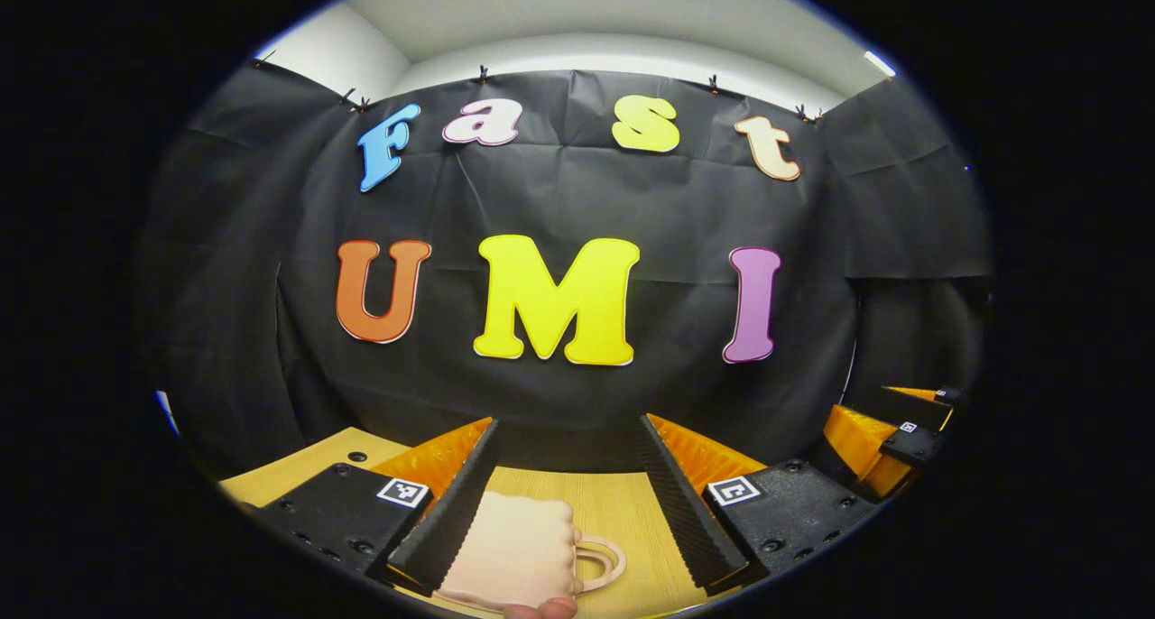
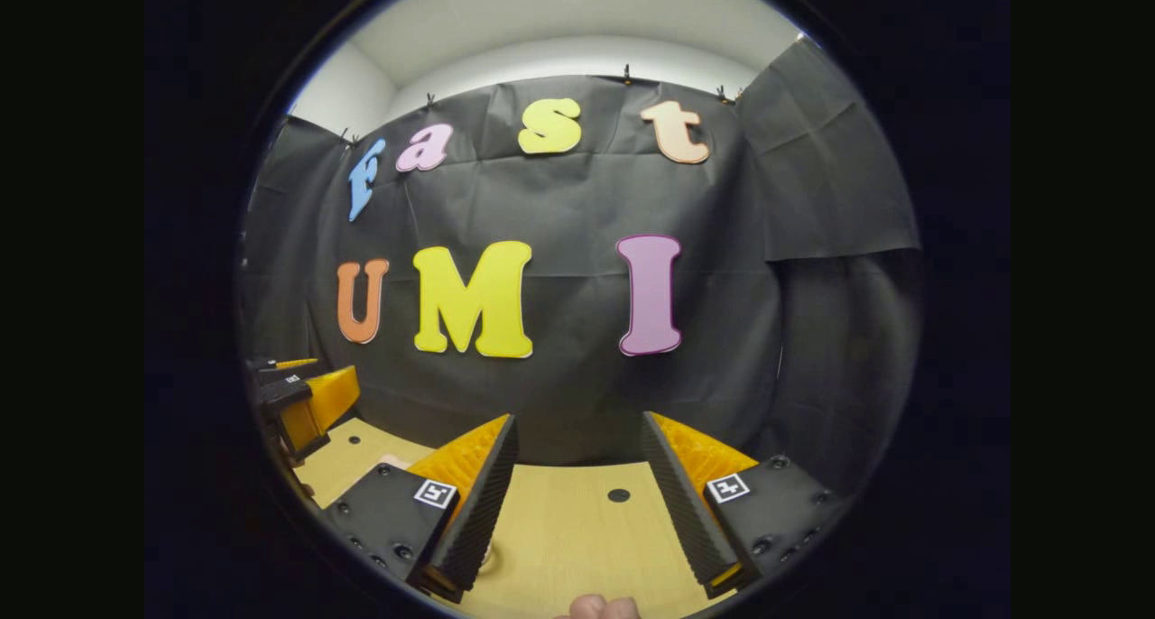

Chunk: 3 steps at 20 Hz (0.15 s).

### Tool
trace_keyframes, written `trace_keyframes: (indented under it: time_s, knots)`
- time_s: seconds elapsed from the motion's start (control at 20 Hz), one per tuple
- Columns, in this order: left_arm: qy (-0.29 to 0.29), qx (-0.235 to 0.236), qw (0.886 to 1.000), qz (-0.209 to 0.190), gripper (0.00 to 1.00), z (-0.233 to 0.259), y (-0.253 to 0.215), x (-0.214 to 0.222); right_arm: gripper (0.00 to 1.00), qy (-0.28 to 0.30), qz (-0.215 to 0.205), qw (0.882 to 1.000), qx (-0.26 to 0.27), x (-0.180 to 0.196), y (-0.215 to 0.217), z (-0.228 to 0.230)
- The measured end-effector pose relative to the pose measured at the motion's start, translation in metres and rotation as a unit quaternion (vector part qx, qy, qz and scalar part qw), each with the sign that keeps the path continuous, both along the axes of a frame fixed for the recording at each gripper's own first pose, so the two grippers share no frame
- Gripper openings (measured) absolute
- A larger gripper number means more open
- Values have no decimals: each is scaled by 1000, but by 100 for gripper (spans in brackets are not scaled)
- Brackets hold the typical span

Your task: First open the suitcase, pack the skin care products into it, and then close the suitcase.

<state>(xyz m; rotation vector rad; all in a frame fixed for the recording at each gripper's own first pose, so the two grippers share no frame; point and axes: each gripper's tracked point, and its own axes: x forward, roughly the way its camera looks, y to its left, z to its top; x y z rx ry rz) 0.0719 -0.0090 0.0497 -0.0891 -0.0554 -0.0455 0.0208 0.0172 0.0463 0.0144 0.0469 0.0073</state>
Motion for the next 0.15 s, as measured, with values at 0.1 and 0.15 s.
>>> trace_keyframes:
  time_s: [0.1,0.15]
  knots:
    - [0,-5,1000,-4,100,-1,-1,2,79,-2,1,1000,-3,0,1,0]
    - [1,-4,1000,-4,96,-2,0,2,79,-2,1,1000,-3,1,1,0]
